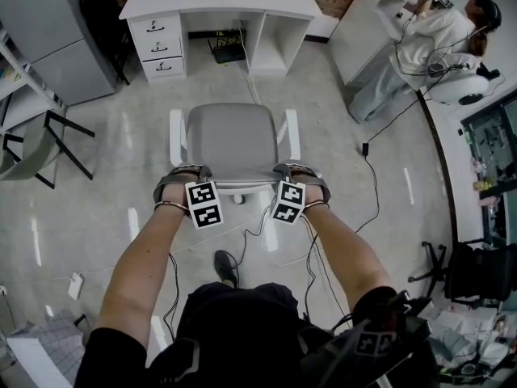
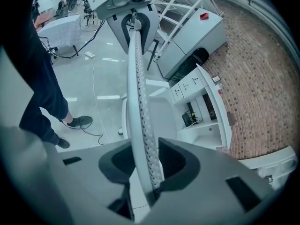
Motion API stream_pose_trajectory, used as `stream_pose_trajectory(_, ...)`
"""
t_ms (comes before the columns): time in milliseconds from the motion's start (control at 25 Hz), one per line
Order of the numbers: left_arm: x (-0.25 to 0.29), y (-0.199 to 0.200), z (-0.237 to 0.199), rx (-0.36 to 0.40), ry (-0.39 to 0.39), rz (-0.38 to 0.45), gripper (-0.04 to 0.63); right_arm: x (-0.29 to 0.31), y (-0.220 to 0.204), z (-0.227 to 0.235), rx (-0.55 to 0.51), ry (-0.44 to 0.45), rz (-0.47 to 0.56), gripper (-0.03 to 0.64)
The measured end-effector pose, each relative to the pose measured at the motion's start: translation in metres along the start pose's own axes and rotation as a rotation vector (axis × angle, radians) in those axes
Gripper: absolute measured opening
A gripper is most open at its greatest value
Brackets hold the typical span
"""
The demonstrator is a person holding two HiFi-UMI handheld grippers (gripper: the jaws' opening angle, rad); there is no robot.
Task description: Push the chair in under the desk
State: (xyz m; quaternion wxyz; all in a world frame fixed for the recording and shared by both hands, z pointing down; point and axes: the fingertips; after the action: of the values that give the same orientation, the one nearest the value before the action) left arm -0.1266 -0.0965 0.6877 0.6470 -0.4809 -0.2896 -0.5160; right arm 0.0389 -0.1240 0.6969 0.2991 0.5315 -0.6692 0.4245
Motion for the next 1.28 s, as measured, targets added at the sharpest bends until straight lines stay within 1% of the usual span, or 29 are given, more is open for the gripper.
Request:
stream_pose_trajectory(120, 0.003, -0.003, -0.006, 0.005, 0.003, 0.001, 0.098, 0.004, 0.002, 0.005, -0.004, -0.004, -0.007, 0.117)
stream_pose_trajectory(280, 0.003, -0.013, -0.013, -0.007, -0.029, -0.023, 0.100, 0.008, 0.011, 0.008, 0.004, 0.000, 0.004, 0.115)
stream_pose_trajectory(440, 0.004, -0.024, -0.023, -0.002, 0.003, -0.037, 0.101, 0.014, 0.021, 0.012, 0.021, 0.003, 0.017, 0.118)
stream_pose_trajectory(640, 0.006, -0.026, -0.032, -0.025, -0.012, -0.063, 0.104, 0.019, 0.021, 0.022, 0.019, 0.008, 0.012, 0.119)
stream_pose_trajectory(800, 0.012, -0.024, -0.039, -0.030, 0.015, -0.062, 0.104, 0.027, 0.018, 0.032, 0.006, 0.017, 0.006, 0.118)
stream_pose_trajectory(920, 0.015, -0.025, -0.046, -0.043, 0.015, -0.067, 0.104, 0.032, 0.018, 0.041, -0.006, 0.023, 0.005, 0.119)
stream_pose_trajectory(1040, 0.020, -0.024, -0.051, -0.055, 0.007, -0.081, 0.103, 0.036, 0.015, 0.050, -0.021, 0.024, 0.009, 0.119)
stream_pose_trajectory(1200, 0.031, -0.028, -0.066, -0.055, 0.030, -0.111, 0.092, 0.048, 0.016, 0.069, -0.065, 0.009, 0.029, 0.117)
stream_pose_trajectory(1280, 0.036, -0.030, -0.077, -0.058, 0.029, -0.128, 0.086, 0.055, 0.016, 0.082, -0.093, 0.009, 0.039, 0.108)
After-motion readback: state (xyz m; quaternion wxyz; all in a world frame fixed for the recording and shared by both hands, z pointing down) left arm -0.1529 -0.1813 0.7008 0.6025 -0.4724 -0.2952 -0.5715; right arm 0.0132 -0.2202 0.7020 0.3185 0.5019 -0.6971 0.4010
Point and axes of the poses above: the fingertips, and each gripper's own axes: x forward along the fingers, z to its right, y out of its top, and after that the axes turned 7 degrees about z, right-handed
